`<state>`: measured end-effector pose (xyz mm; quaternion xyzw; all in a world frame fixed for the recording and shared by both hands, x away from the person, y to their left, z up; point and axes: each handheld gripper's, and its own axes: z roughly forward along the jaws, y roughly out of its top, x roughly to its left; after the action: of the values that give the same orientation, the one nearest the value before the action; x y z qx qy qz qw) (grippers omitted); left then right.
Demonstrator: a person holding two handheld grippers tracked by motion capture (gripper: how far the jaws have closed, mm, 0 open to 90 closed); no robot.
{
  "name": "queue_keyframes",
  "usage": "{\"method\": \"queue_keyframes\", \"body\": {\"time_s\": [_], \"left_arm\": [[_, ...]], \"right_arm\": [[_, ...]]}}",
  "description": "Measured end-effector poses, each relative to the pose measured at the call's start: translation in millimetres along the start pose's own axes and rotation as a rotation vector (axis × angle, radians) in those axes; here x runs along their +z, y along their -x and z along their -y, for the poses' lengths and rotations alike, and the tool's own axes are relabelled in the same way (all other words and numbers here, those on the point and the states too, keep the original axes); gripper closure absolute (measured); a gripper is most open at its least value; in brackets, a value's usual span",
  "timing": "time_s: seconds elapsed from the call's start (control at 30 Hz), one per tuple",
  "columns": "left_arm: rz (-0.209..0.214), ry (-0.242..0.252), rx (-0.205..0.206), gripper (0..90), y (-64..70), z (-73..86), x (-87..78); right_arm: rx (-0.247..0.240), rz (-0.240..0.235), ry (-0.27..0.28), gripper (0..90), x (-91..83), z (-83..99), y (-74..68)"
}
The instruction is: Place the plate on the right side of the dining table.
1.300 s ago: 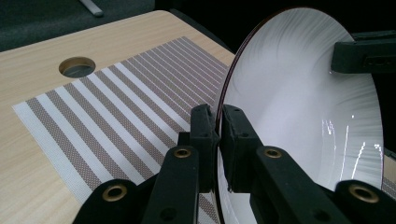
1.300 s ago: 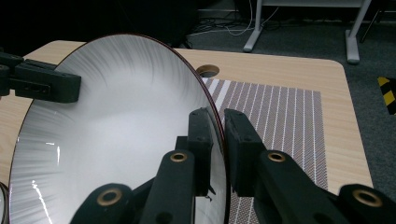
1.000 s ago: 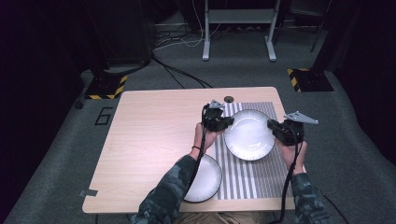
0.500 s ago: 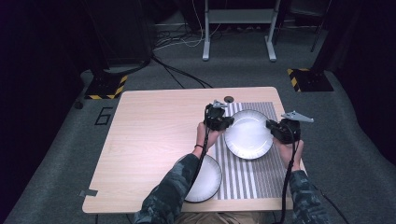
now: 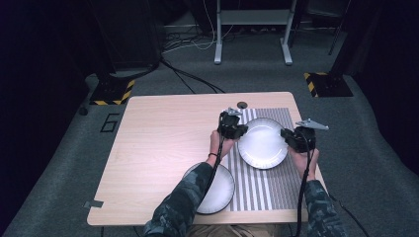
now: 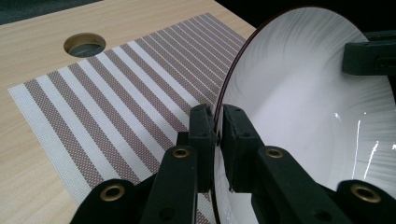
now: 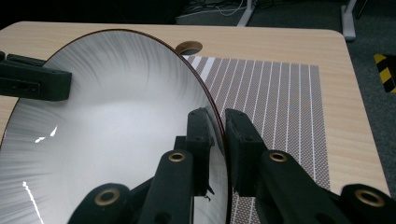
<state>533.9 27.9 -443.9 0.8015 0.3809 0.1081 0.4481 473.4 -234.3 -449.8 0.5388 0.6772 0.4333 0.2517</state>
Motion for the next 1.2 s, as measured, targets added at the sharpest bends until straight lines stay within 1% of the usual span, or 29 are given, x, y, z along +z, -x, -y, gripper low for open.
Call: {"method": "queue_keyframes", "body": {"time_s": [0.13, 0.27, 0.33, 0.57, 0.67, 0.73, 0.77, 0.97, 1.1, 1.13, 1.17, 1.2], "left_arm": [[-0.003, -0.007, 0.000, 82.6, 0.6, 0.8, 2.8], [-0.012, -0.025, -0.001, 82.2, 0.1, 2.0, 5.8], [-0.027, -0.038, 0.000, 81.9, 1.3, 2.7, 8.0], [-0.039, -0.069, 0.009, 81.9, 2.0, 4.6, 14.7], [-0.048, -0.079, 0.010, 81.6, 1.6, 5.6, 17.7], [-0.052, -0.083, 0.005, 81.2, 0.2, 6.6, 20.2], [-0.056, -0.085, 0.003, 81.1, -0.4, 6.7, 20.9], [-0.062, -0.084, -0.007, 81.1, -3.2, 7.6, 24.9], [-0.062, -0.091, -0.020, 80.8, -6.1, 8.1, 28.7], [-0.063, -0.096, -0.017, 80.7, -6.4, 8.1, 29.5], [-0.069, -0.089, -0.019, 80.5, -6.1, 8.3, 31.0], [-0.073, -0.100, -0.019, 80.3, -6.1, 8.0, 31.7]], "right_arm": [[0.009, 0.004, -0.004, 79.8, 1.0, 0.7, 0.6], [0.013, 0.007, -0.013, 79.6, 2.6, 1.3, 0.6], [0.012, 0.007, -0.020, 79.4, 4.7, 2.5, 1.1], [0.037, 0.011, -0.040, 79.1, 10.7, 10.2, 4.5], [0.038, 0.019, -0.044, 79.0, 13.6, 12.5, 4.9], [0.038, 0.026, -0.048, 79.1, 16.0, 13.6, 4.3], [0.031, 0.037, -0.051, 79.2, 18.0, 14.8, 3.1], [0.038, 0.050, -0.067, 79.5, 24.1, 17.7, 2.2], [0.039, 0.057, -0.068, 79.8, 26.3, 17.8, 2.3], [0.041, 0.061, -0.069, 79.9, 27.0, 17.8, 2.1], [0.040, 0.062, -0.070, 80.0, 27.7, 17.9, 2.3], [0.044, 0.062, -0.072, 80.1, 28.6, 18.1, 2.5]]}}
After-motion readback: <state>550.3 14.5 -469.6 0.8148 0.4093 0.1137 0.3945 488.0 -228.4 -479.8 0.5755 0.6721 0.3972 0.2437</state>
